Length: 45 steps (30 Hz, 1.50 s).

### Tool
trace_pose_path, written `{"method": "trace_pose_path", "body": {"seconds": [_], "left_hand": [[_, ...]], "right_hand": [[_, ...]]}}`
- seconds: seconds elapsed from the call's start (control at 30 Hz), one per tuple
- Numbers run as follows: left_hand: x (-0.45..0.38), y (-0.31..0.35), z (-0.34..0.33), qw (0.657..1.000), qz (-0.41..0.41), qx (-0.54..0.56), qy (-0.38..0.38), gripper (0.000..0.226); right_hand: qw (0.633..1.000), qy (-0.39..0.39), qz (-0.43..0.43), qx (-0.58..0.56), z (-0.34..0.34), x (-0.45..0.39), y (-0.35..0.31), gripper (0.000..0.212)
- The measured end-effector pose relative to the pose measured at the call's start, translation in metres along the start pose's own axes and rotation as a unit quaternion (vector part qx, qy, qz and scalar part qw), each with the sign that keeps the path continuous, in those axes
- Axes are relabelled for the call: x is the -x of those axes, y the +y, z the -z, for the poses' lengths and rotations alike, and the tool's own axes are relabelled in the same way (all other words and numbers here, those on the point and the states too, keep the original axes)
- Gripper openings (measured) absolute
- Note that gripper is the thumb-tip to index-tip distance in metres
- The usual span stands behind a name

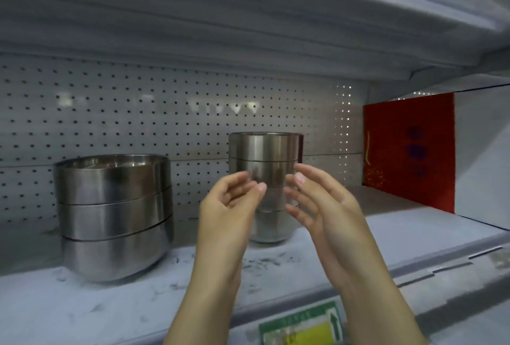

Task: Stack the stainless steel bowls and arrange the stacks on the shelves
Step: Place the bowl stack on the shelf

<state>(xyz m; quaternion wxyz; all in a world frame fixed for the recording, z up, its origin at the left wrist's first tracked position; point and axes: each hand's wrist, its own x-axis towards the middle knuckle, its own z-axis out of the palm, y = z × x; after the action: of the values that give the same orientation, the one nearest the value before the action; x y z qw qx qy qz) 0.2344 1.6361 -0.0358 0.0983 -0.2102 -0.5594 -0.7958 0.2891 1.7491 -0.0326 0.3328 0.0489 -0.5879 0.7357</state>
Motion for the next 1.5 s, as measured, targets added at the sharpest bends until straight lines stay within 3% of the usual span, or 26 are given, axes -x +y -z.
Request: {"method": "trace_pose_path", "body": {"seconds": [0.1, 0.17, 0.27, 0.4, 0.53, 0.63, 0.8, 1.1, 1.27, 1.5], "left_hand": [[-0.003, -0.003, -0.001, 0.995, -0.023, -0.086, 0.037, 0.041], [-0.006, -0.005, 0.003, 0.982, -0.004, -0.181, 0.043, 0.07], [-0.016, -0.004, 0.009, 0.961, 0.068, -0.269, -0.008, 0.111], [-0.037, -0.013, 0.013, 0.916, 0.152, -0.356, -0.099, 0.13], [-0.052, -0.028, 0.017, 0.896, 0.158, -0.379, -0.167, 0.117], [-0.055, -0.033, 0.018, 0.891, 0.124, -0.402, -0.173, 0.11], [-0.059, -0.04, 0.023, 0.889, 0.09, -0.416, -0.169, 0.104], [-0.084, -0.053, 0.008, 0.897, 0.073, -0.405, -0.162, 0.101], [-0.122, -0.064, -0.023, 0.897, 0.056, -0.401, -0.179, 0.106], [-0.167, -0.106, -0.075, 0.9, 0.066, -0.382, -0.2, 0.105]], "right_hand": [[1.0, -0.015, 0.021, 0.018, 0.014, -0.017, 0.002, 0.049], [0.998, -0.013, 0.038, 0.05, 0.022, -0.029, 0.003, 0.063], [0.991, -0.018, 0.026, 0.127, 0.033, -0.049, 0.007, 0.087], [0.983, -0.056, -0.039, 0.17, 0.037, -0.075, 0.025, 0.106], [0.976, -0.116, -0.075, 0.17, 0.033, -0.089, 0.036, 0.102], [0.973, -0.141, -0.075, 0.165, 0.031, -0.092, 0.036, 0.095], [0.969, -0.167, -0.091, 0.156, 0.035, -0.09, 0.042, 0.111], [0.963, -0.175, -0.091, 0.186, 0.04, -0.12, 0.041, 0.108], [0.965, -0.174, -0.073, 0.181, 0.061, -0.16, 0.038, 0.121], [0.969, -0.177, -0.07, 0.157, 0.106, -0.21, 0.054, 0.102]]}}
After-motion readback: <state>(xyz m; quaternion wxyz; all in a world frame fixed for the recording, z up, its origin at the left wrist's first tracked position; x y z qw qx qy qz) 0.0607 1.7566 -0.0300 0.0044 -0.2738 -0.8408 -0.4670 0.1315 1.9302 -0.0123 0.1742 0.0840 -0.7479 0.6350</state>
